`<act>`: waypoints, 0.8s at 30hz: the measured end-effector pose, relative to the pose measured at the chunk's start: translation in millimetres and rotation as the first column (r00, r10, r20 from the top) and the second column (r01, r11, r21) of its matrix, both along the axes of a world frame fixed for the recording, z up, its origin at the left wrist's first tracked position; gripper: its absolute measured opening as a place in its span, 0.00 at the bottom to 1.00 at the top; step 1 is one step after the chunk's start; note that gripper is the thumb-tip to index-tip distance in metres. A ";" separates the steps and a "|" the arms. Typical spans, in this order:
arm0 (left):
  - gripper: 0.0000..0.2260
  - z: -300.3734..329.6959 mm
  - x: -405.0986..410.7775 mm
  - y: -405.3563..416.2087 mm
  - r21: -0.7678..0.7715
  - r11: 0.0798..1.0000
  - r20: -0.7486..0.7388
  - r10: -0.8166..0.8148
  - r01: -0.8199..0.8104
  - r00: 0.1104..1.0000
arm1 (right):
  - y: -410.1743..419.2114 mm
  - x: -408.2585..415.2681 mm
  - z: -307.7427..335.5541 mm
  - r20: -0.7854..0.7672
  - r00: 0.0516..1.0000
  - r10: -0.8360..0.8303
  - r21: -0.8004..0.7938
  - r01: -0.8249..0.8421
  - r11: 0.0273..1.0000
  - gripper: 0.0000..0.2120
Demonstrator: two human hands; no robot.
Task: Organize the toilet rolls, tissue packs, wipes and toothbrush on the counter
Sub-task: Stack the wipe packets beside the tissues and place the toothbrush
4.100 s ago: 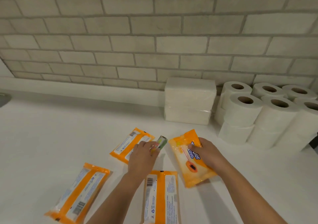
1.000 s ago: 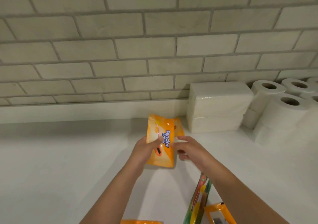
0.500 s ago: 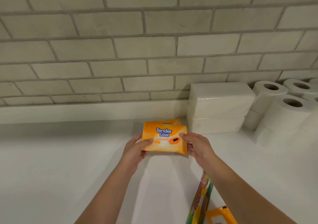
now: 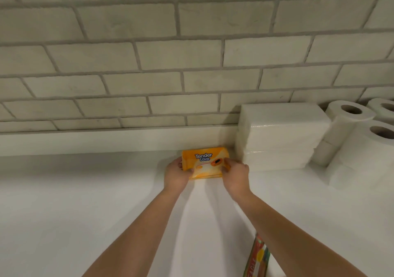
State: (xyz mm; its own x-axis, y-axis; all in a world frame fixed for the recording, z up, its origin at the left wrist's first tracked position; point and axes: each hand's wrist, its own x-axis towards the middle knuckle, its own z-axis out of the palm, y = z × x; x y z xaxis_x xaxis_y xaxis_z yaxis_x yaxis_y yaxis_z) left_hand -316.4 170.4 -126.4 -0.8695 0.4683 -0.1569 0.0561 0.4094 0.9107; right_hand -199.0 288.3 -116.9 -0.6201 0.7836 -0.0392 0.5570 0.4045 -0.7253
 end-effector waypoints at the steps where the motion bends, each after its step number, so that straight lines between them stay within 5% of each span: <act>1: 0.10 -1.4 0.2 1.5 -0.020 1.000 -0.037 0.013 -0.014 0.999 | 1.1 -0.7 -3.3 0.018 1.000 -0.013 0.003 0.013 1.000 0.11; 17: 0.01 -7.0 -11.8 17.1 -0.113 0.994 -0.137 0.000 -0.015 0.991 | 3.8 -11.6 -7.7 0.026 0.998 -0.051 -0.011 0.051 0.999 0.18; 24: 0.26 -18.2 -10.1 17.8 -0.135 0.987 -0.168 -0.109 0.086 0.980 | -1.1 -8.0 -9.3 -0.101 0.993 -0.063 -0.068 0.057 0.996 0.16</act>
State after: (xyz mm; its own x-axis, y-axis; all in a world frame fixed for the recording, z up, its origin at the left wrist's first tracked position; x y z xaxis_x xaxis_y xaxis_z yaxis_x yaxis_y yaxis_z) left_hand -326.5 188.2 -144.7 -0.8399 0.5382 -0.0704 0.2549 0.5055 0.8244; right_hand -207.0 287.2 -126.2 -0.5753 0.8174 -0.0299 0.5002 0.3226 -0.8036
